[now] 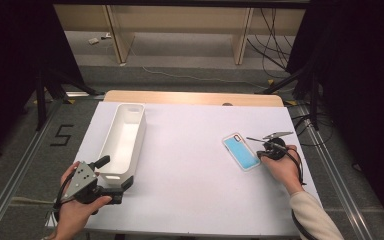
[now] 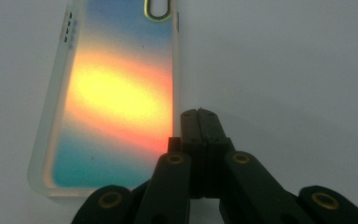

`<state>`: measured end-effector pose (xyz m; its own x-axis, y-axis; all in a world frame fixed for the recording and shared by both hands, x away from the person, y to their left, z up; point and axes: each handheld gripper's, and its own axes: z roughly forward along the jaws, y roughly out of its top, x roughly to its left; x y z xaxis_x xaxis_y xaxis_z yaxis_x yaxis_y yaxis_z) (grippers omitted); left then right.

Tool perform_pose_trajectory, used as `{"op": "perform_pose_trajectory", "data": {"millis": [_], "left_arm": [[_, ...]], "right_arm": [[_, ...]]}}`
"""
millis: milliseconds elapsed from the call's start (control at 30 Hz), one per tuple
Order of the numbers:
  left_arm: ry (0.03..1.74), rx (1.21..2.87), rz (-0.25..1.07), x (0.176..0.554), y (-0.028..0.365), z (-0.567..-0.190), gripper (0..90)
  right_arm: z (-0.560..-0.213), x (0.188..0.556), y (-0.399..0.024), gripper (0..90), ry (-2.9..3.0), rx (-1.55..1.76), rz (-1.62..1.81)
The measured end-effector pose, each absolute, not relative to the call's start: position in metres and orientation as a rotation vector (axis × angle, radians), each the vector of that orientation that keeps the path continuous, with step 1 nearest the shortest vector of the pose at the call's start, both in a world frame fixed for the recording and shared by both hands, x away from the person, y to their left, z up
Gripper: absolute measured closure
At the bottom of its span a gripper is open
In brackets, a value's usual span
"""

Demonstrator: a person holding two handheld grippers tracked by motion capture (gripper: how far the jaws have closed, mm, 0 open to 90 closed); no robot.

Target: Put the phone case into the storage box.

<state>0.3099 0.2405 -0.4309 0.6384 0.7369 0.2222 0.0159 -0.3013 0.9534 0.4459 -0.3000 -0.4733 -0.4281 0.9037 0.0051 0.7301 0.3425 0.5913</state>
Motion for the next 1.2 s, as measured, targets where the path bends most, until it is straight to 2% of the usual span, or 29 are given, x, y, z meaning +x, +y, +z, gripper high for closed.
{"op": "perform_pose_trajectory", "data": {"millis": [867,900,1100,1200], "left_arm": [[0.61,1.744,0.809,0.31,0.241,-0.431,0.0],[0.609,1.744,0.809,0.31,0.241,-0.431,0.0],[0.613,1.747,0.811,0.31,0.242,-0.431,0.0],[0.613,1.747,0.811,0.31,0.242,-0.431,0.0]], "right_arm": [[-0.472,0.442,-0.298,90.0,2.317,1.403,0.753],[-0.47,0.439,-0.296,90.0,2.279,1.488,0.759],[-0.461,0.442,-0.304,73.1,2.268,1.476,0.779],[-0.458,0.443,-0.307,68.9,2.277,1.445,0.77]]}}
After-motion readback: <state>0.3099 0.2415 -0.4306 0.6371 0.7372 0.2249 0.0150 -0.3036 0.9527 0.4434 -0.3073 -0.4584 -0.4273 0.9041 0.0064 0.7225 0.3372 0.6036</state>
